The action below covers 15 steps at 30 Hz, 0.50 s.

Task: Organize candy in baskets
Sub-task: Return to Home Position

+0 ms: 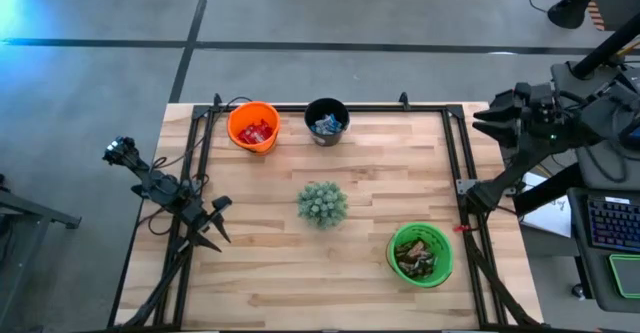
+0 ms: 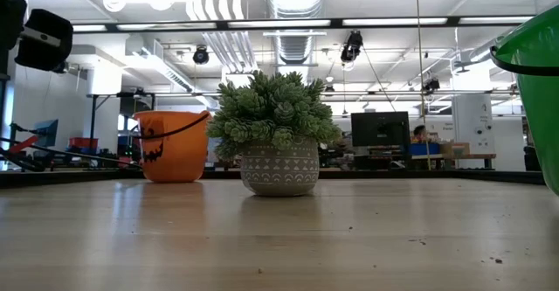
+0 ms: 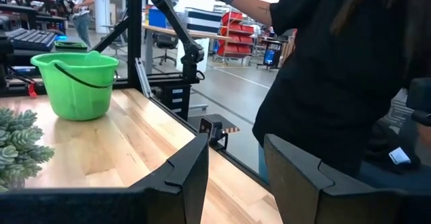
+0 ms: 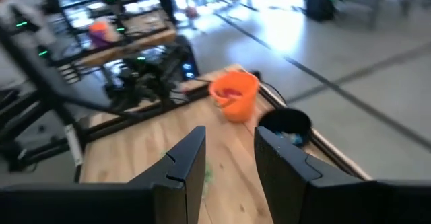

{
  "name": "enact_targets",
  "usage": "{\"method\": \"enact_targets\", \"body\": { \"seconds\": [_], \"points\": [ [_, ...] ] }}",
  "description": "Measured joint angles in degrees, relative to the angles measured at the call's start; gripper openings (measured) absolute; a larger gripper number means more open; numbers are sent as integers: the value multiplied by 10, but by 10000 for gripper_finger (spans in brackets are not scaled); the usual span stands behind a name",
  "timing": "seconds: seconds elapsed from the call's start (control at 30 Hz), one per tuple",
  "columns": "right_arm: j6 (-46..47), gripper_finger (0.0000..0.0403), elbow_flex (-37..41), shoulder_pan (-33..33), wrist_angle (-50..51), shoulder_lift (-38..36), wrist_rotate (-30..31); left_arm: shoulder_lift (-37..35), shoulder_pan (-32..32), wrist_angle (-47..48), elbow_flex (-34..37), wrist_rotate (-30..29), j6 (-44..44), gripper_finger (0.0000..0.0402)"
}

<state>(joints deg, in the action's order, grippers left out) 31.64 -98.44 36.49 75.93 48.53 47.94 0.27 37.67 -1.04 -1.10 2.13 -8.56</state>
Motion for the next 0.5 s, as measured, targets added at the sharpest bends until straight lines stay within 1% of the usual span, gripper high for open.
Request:
{"method": "enact_targets", "body": {
  "seconds": [0.1,0.23,0.37,0.43,0.5],
  "points": [
    [-72,116,4,0,-46,-1,-32,1,0,0,0,0,-6,127],
    [-131,116,3,0,-93,-16,-74,1,0,0,0,0,-45,127],
    [-182,116,3,0,-152,-43,-162,1,0,0,0,0,-95,127],
    [-221,116,3,0,-190,-58,-217,1,0,-1,0,0,-108,127],
    [-270,116,5,0,-227,-73,-288,1,0,-2,0,0,-108,127]
  ]
}}
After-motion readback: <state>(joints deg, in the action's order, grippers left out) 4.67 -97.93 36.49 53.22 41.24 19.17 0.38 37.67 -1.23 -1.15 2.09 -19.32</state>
